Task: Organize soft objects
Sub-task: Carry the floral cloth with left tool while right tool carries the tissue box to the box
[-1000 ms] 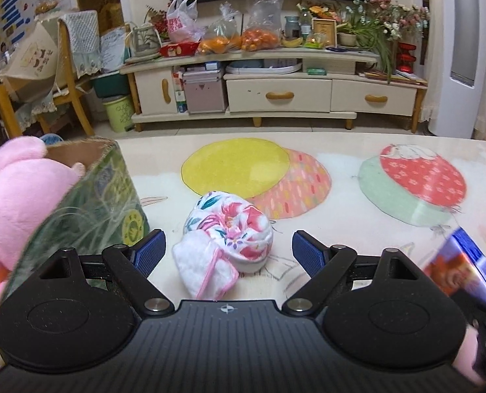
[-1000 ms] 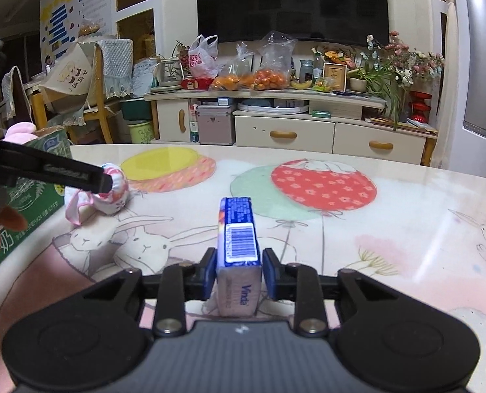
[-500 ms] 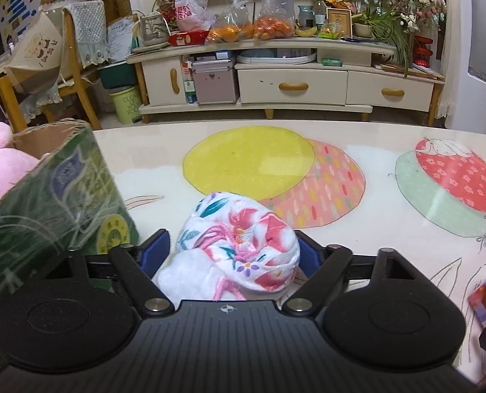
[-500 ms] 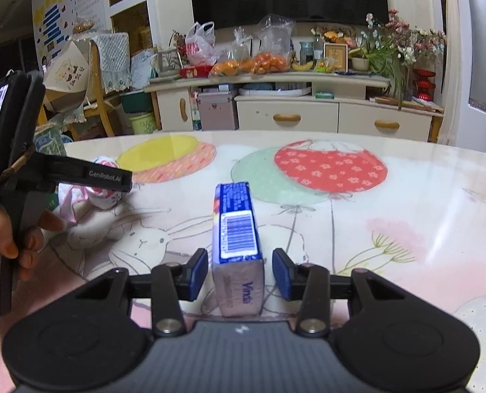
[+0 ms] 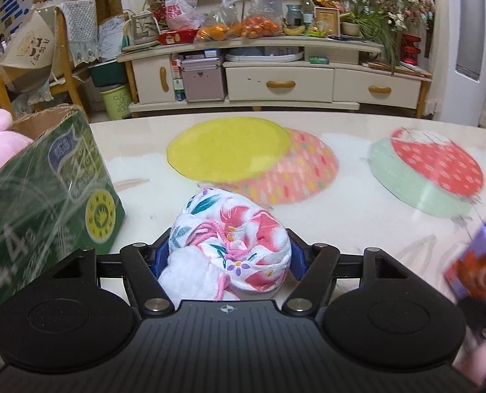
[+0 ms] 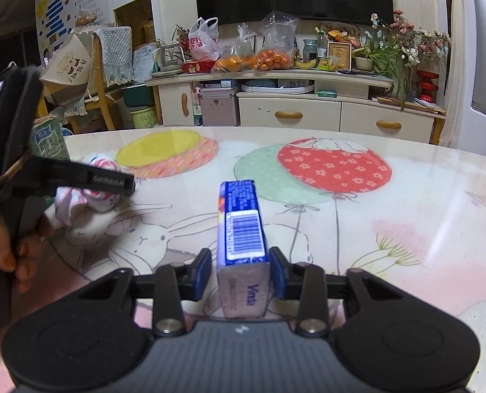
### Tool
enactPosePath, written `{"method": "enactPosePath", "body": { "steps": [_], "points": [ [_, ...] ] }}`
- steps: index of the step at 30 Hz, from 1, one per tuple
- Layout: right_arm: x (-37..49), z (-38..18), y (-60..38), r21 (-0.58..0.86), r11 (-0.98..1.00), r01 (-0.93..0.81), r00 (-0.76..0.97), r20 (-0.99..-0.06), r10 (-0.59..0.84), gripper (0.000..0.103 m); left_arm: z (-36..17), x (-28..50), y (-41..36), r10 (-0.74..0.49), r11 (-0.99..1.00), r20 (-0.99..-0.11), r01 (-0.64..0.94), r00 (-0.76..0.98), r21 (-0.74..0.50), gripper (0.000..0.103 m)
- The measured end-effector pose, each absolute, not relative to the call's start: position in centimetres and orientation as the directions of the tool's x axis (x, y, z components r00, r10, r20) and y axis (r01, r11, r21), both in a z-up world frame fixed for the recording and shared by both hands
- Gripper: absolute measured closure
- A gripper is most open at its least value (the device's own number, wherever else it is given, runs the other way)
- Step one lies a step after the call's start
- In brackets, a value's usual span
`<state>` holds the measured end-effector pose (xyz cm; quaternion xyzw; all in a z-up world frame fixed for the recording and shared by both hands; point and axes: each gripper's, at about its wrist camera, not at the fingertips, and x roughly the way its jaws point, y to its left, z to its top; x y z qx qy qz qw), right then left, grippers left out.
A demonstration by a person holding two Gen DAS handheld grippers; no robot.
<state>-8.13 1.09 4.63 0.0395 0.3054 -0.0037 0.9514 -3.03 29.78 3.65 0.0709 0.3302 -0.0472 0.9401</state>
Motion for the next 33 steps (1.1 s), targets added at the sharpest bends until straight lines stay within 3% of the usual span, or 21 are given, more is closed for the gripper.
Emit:
{"method": "enactPosePath", "body": {
  "steps": [6,14,17,19,33],
  "points": [
    [-7.8,4.5,2.3,-0.005,1.0,0.014,0.806,-0.592,-0.014,0.062,3.5,-4.6,29.7,-0.045,0.984,-0.635,0.143,0.772,0.104,0.019],
    [-7.7,4.4,2.2,-0.011,1.0,0.014,0.805,-0.592,-0.018,0.06,3.5,-5.8,30.4,-0.021,0.988,-0.633,0.113,0.773,0.105,0.019],
    [-6.9,3.8,1.5,-0.025,0.993,0.113,0.766,-0.634,-0.103,0.0,3.5,-6.1,30.6,-0.017,0.99,-0.638,0.102,0.77,0.097,0.018],
    [-6.9,3.8,0.8,0.02,0.993,0.114,0.775,-0.627,-0.076,0.0,3.5,-6.5,30.6,-0.011,0.991,-0.64,0.093,0.769,0.094,0.018],
    [-7.4,3.5,1.5,-0.013,0.994,0.112,0.771,-0.63,-0.096,0.001,3.9,-7.0,30.8,-0.016,0.993,-0.69,0.089,0.724,0.071,0.018]
  ]
}}
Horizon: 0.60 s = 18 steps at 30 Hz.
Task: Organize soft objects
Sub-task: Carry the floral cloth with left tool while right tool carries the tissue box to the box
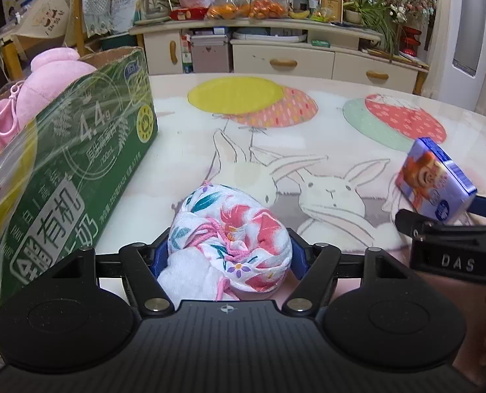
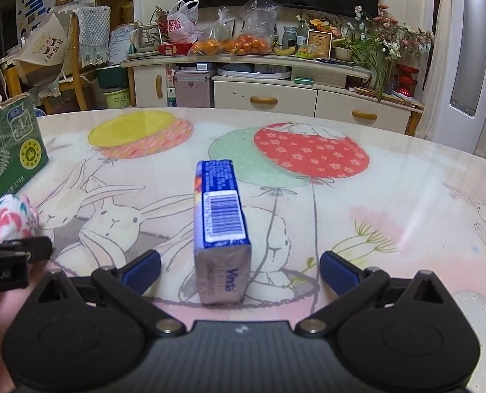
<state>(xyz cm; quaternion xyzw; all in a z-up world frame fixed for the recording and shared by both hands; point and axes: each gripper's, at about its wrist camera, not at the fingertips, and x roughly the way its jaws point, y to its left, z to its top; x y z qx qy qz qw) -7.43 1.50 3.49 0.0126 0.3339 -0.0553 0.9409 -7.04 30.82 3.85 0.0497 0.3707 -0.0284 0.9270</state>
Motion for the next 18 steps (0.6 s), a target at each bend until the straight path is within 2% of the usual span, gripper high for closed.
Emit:
{"method": "enactPosePath", "body": {
  "steps": [5,7,10,11,12,13,14,15,18],
  "points": [
    [-8.4,4.3,1.0,0.029,0.992,0.125,0.82,-0.566,-0.087,0.002,4.0,-7.1,30.6,-0.017,0.992,-0.71,0.1,0.704,0.076,0.018],
    [-8.4,4.6,1.0,0.028,0.992,0.12,0.828,-0.554,-0.084,0.01,4.0,-7.2,30.8,-0.025,0.991,-0.713,0.109,0.701,0.072,0.018],
    [-8.2,4.6,1.2,0.057,0.994,0.096,0.83,-0.556,-0.049,0.024,4.1,-7.3,31.1,-0.034,0.991,-0.711,0.118,0.703,0.069,0.018],
    [-8.0,4.5,1.5,0.056,0.994,0.091,0.821,-0.57,-0.043,0.033,4.2,-7.4,31.4,-0.037,0.991,-0.708,0.12,0.705,0.068,0.018],
    [-7.8,4.3,1.8,0.044,0.996,0.08,0.813,-0.58,-0.04,0.051,4.3,-7.4,31.6,-0.042,0.99,-0.706,0.123,0.707,0.064,0.018],
    [-7.8,4.3,2.1,0.025,0.997,0.074,0.814,-0.579,-0.046,0.06,4.5,-7.6,31.5,-0.047,0.99,-0.703,0.126,0.709,0.061,0.018],
    [-7.9,4.4,2.4,0.01,0.997,0.072,0.818,-0.572,-0.053,0.075,4.6,-7.7,31.6,-0.052,0.99,-0.7,0.13,0.713,0.059,0.018],
    [-8.0,4.5,2.6,0.007,0.998,0.067,0.819,-0.571,-0.051,0.078,4.8,-7.8,31.7,-0.056,0.989,-0.695,0.133,0.716,0.057,0.018],
    [-8.1,4.7,2.9,0.026,0.999,0.047,0.813,-0.582,-0.023,0.079,5.3,-8.0,32.1,-0.071,0.988,-0.685,0.144,0.725,0.05,0.019]
  ]
}}
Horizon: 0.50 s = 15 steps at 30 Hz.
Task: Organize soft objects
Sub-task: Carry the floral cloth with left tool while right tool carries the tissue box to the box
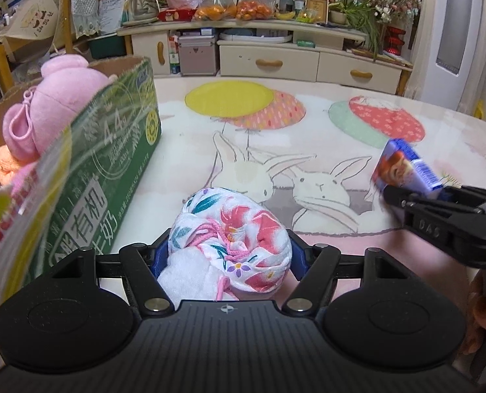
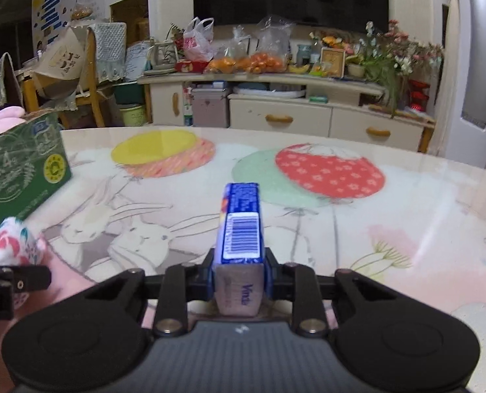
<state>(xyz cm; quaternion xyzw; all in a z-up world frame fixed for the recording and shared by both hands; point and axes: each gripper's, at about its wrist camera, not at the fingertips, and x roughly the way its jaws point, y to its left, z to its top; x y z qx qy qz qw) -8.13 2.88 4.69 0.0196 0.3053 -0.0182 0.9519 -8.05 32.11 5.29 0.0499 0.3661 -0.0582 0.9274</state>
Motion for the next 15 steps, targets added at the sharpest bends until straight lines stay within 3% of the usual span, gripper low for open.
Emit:
{"method": "enactPosePath", "body": {
  "steps": [15],
  "points": [
    [-11.9,9.3,5.2,-0.024,0.999,0.042,0.834,-0.55,-0.048,0.081,8.6,-10.3,32.7,-0.195,0.966,-0.632,0.258,0.75,0.009,0.019]
  ]
}}
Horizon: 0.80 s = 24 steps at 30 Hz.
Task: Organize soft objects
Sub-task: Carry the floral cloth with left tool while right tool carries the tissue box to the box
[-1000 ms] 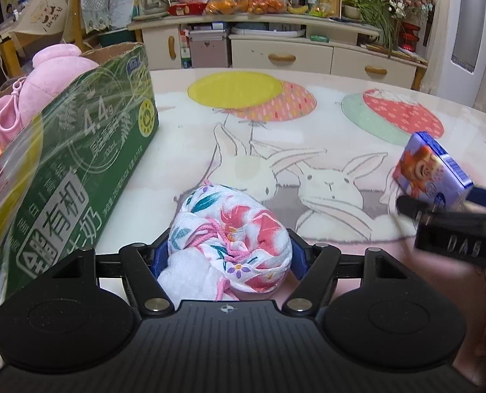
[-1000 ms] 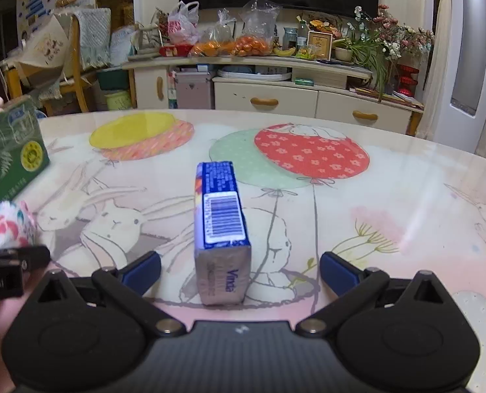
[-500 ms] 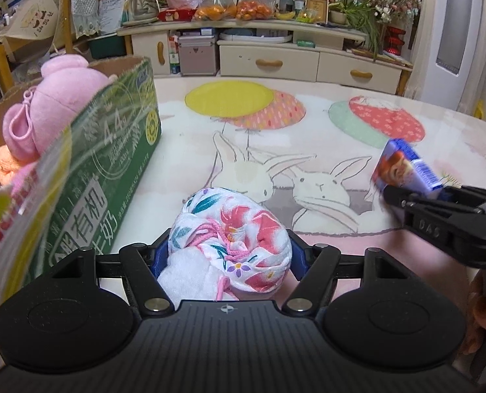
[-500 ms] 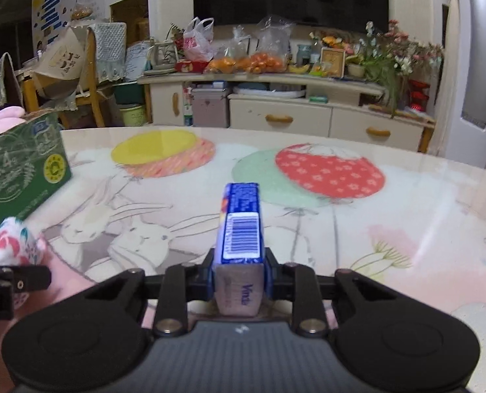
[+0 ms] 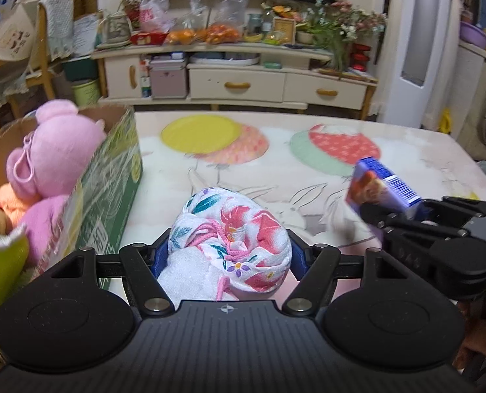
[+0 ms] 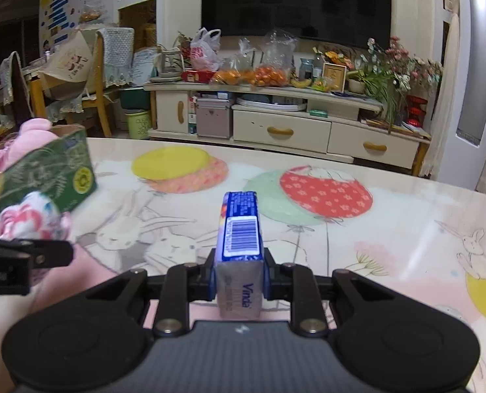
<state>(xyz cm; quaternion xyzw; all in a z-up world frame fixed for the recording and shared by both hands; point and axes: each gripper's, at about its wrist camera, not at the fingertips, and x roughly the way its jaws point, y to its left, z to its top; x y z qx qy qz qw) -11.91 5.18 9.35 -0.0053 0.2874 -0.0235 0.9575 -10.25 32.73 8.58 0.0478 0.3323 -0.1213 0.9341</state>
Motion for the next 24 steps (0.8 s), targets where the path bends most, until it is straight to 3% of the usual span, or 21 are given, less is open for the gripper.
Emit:
{"method": "enactPosePath", "body": {
  "steps": [11,24],
  "points": [
    [-12.2,14.1,8.4,0.076,0.995,-0.058,0.85,-0.518,0.089,0.081,13.6,-11.3,36.2,-0.22,0.971,-0.547,0.235,0.807,-0.044,0.019],
    [-9.1,19.1,15.2,0.124,0.958,-0.258,0.847,-0.449,0.286,0.081,16.0,-9.8,44.1,-0.042,0.999,-0.49,0.025,0.871,-0.041,0.019]
  ]
}}
